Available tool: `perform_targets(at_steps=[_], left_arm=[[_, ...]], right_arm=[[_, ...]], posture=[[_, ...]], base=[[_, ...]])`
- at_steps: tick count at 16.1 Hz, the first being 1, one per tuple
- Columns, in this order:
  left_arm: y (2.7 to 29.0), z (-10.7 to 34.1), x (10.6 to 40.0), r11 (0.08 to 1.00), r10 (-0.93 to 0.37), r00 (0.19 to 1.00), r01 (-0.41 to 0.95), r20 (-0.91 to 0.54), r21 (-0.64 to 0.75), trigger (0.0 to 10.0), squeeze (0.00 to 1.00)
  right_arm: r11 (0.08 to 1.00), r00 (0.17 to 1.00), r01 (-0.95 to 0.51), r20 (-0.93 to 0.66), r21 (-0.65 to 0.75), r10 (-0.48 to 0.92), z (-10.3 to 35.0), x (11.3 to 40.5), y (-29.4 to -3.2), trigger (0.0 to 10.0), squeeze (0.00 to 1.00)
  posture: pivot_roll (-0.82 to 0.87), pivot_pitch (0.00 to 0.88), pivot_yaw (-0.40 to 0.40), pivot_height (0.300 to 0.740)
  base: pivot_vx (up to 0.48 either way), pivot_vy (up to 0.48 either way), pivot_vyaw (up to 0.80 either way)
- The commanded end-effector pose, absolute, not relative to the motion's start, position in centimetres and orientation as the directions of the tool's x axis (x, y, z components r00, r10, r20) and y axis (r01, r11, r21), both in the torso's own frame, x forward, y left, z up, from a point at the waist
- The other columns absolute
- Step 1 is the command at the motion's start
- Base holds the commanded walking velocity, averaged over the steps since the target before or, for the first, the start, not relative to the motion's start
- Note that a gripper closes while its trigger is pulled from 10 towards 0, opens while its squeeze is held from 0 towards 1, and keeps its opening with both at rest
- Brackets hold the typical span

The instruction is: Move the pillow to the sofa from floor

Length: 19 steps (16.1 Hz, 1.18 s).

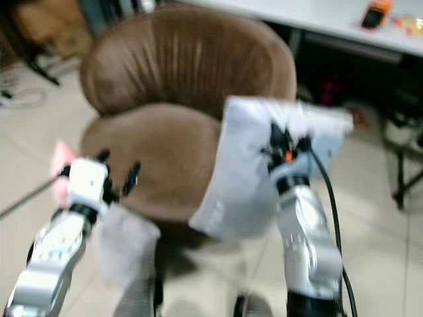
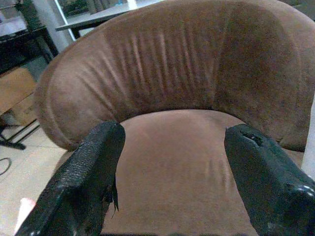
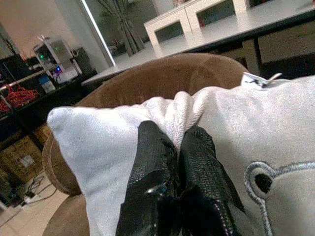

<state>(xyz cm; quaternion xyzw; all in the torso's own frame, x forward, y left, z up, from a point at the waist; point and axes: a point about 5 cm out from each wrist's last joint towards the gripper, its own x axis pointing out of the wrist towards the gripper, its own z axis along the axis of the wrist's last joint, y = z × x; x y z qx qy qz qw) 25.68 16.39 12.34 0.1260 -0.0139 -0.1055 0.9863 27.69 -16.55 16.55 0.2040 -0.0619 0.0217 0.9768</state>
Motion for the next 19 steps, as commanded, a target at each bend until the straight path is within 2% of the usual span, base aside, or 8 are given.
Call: perform_targets(at_steps=[1,4,6,9,12,15,19], left_arm=[[16.5,12.3,25.7,0.945,-0.202,0.979,0.195,0.000,0.262,10.0,0.00],[16.6,12.6,26.0,0.938,-0.201,0.980,0.188,0.014,0.292,10.0,0.00],[16.6,12.8,26.3,0.933,-0.203,0.979,0.187,0.021,0.307,10.0,0.00],[16.6,12.9,26.3,0.931,-0.204,0.979,0.186,0.026,0.315,10.0,0.00],[16.9,13.0,26.5,0.940,-0.184,0.982,0.166,0.035,0.298,10.0,0.00],[17.0,13.3,26.3,0.945,-0.199,0.979,0.177,0.052,0.275,10.0,0.00],[17.2,13.4,26.2,0.947,-0.200,0.978,0.177,0.059,0.268,10.0,0.00]], right_arm=[[0.912,0.982,-0.088,0.189,0.400,0.012,17.5,27.6,-16.5,10.0,0.00],[0.903,0.987,-0.085,0.157,0.421,0.020,16.3,27.2,-16.2,10.0,0.00],[0.922,0.994,-0.076,0.104,0.379,0.039,15.5,27.5,-15.5,10.0,0.00],[0.923,0.993,-0.085,0.111,0.376,0.046,15.6,27.5,-15.2,10.0,0.00],[0.925,0.991,-0.105,0.118,0.364,0.066,15.7,27.9,-14.9,10.0,0.00],[0.930,0.986,-0.143,0.131,0.338,0.104,16.0,28.0,-14.5,10.0,0.00],[0.917,0.983,-0.171,0.128,0.360,0.133,16.0,28.1,-13.8,10.0,0.00]], posture=[[0.01,0.000,0.025,0.728],[0.01,0.000,0.033,0.740],[0.01,0.000,0.040,0.740],[0.01,0.000,0.042,0.740],[0.02,0.000,0.033,0.740],[0.03,0.000,0.024,0.740],[0.04,0.000,0.023,0.740]], base=[[0.000,0.000,0.00],[0.000,0.000,0.00],[0.000,-0.371,0.00],[0.000,-0.441,0.00],[0.000,0.000,0.00],[0.000,0.000,0.79],[0.364,0.000,0.58]])
